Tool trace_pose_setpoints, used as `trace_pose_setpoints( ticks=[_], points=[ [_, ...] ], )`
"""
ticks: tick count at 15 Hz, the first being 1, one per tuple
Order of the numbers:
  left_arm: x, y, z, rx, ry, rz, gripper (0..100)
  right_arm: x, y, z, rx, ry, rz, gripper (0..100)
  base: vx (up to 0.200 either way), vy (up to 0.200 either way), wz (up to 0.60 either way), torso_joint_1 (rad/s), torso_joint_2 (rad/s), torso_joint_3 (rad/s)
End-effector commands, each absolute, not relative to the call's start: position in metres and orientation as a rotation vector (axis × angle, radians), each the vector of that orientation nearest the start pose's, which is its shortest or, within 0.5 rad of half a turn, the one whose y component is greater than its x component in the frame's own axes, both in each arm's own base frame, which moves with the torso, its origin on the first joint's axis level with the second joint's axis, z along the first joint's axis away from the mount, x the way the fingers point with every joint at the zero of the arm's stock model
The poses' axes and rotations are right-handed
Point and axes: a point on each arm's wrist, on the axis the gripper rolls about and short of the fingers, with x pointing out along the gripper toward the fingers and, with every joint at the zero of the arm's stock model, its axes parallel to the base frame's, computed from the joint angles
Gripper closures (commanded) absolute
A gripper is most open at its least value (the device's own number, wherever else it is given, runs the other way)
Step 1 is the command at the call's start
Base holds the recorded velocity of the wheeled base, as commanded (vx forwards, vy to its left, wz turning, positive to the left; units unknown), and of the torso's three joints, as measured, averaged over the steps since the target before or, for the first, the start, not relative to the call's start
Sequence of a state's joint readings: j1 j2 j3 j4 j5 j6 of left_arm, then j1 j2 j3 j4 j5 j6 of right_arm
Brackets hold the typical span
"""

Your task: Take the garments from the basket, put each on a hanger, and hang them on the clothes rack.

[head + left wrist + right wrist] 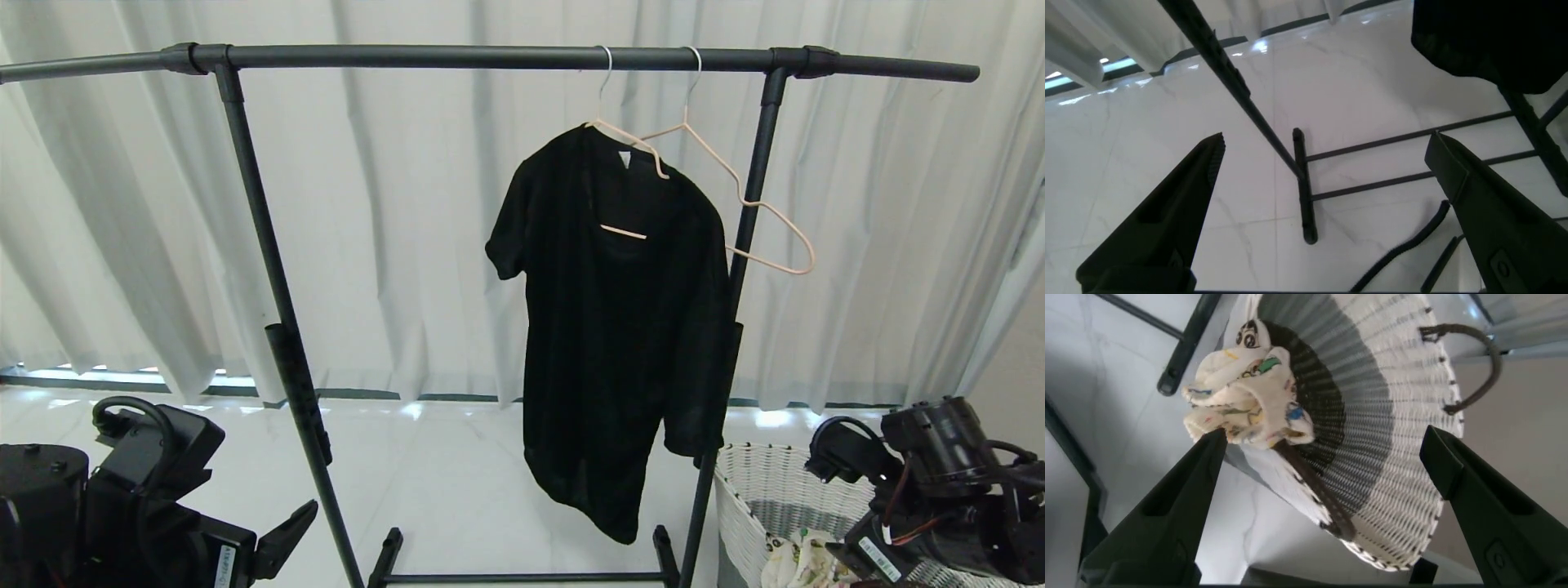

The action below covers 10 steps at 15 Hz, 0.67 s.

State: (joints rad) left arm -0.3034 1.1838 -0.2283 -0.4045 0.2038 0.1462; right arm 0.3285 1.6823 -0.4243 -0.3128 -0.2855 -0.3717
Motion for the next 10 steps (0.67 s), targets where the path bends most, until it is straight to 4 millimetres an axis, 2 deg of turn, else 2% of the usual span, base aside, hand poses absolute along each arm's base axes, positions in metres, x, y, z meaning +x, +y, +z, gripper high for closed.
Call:
trace_pose_setpoints(
  ticks=[1, 5, 10],
  points=[
    [0.131, -0.036, 0.125, 0.284, 0.526, -0.129, 0, 0.212, 0.065, 0.044, -0.655, 0.984, 0.224, 0, 0.000, 0.000, 0.00, 0.000, 0.00, 0.000],
    [0.130, -0.036, 0.123, 0.286, 0.535, -0.128, 0, 0.227, 0.068, 0.019, -0.649, 0.952, 0.195, 0, 0.000, 0.000, 0.00, 0.000, 0.00, 0.000],
    [0.129, -0.035, 0.120, 0.289, 0.545, -0.130, 0, 0.237, 0.064, 0.009, -0.649, 0.935, 0.129, 0, 0.000, 0.000, 0.00, 0.000, 0.00, 0.000]
  ],
)
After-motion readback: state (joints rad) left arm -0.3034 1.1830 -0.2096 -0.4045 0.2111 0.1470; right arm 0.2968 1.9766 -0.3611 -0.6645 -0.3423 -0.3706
